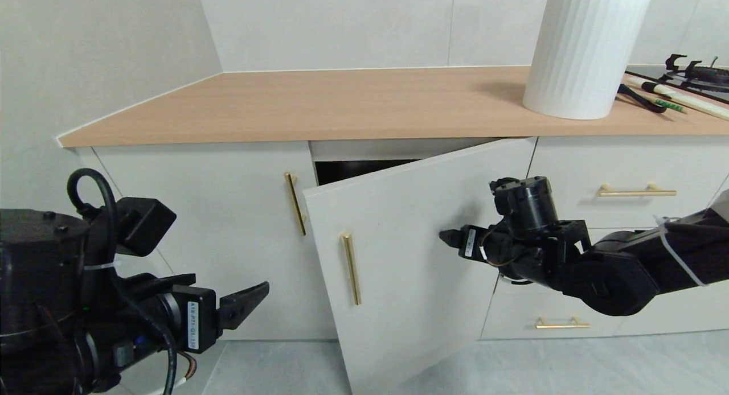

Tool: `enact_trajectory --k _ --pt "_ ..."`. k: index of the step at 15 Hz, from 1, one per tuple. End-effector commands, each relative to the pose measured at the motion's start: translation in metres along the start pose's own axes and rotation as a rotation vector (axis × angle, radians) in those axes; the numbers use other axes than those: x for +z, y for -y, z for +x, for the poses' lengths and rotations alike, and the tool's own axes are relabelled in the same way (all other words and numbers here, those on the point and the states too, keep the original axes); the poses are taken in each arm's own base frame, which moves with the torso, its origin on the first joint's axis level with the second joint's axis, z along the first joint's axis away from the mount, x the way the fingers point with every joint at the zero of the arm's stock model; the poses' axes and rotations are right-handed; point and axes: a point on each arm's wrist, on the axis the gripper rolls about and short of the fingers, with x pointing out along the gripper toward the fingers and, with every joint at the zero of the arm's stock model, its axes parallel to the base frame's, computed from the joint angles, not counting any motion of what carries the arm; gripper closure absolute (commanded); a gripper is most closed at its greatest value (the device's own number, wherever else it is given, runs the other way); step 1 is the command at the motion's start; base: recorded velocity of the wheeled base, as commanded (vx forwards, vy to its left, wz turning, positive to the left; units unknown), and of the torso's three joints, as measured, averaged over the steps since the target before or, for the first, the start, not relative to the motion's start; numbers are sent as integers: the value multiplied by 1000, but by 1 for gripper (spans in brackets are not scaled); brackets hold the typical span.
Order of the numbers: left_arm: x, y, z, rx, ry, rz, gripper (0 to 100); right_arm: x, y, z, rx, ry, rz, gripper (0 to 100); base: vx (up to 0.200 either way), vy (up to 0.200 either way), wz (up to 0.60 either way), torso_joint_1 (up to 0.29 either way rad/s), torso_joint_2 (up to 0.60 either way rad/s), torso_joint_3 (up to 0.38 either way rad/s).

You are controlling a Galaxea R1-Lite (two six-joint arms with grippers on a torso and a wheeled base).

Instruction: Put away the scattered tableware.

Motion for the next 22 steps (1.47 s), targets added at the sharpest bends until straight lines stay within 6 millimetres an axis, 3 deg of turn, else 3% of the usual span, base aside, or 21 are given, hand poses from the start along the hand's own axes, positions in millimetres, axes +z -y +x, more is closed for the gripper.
enact_trajectory --k 1,11,22 --pt "0 0 0 0 -1 0 0 -2 -3 23 -50 59 34 0 0 0 0 0 0 0" --pt "-1 0 1 1 -6 1 0 18 10 46 -175 216 106 0 0 0 0 0 0 0" --pt "-1 1 2 1 -10 3 0 28 15 44 -202 272 129 0 0 0 0 0 0 0"
